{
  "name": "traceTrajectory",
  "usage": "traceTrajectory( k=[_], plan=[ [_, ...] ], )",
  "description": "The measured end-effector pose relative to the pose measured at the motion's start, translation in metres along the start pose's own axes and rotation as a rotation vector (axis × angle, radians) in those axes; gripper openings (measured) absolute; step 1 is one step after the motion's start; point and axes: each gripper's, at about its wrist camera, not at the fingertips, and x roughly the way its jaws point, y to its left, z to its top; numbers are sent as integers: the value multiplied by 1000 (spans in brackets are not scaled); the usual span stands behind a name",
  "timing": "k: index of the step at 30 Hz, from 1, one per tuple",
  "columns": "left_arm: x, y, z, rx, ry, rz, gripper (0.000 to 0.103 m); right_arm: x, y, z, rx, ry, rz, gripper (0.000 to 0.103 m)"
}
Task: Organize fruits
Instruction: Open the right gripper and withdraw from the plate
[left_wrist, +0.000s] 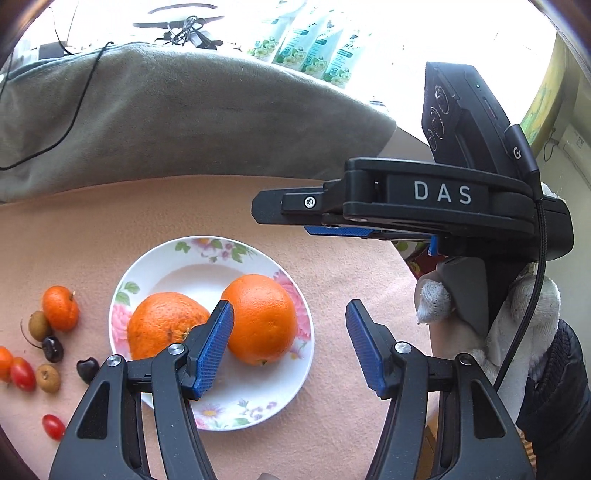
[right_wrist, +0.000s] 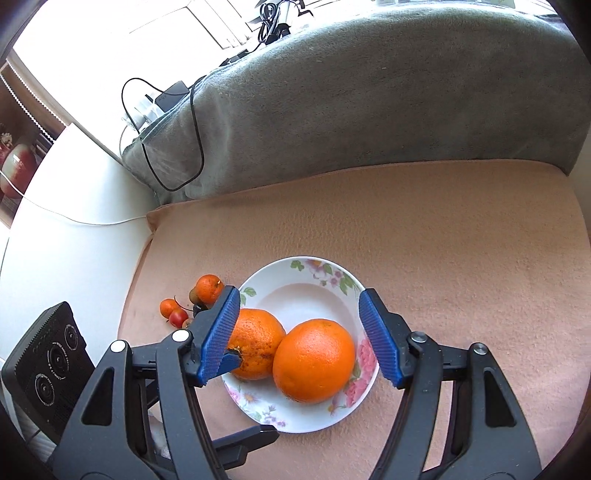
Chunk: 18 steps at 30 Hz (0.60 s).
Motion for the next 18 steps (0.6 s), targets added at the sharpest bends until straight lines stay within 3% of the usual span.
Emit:
traceTrajectory(
  k=[11, 18],
  plan=[
    [-47, 27, -12, 22, -89, 109, 64, -24, 21, -19, -82, -117, -71, 77],
    [-75, 73, -22, -24, -120, 256, 64, -24, 31, -29, -136, -153, -92, 82]
  ],
)
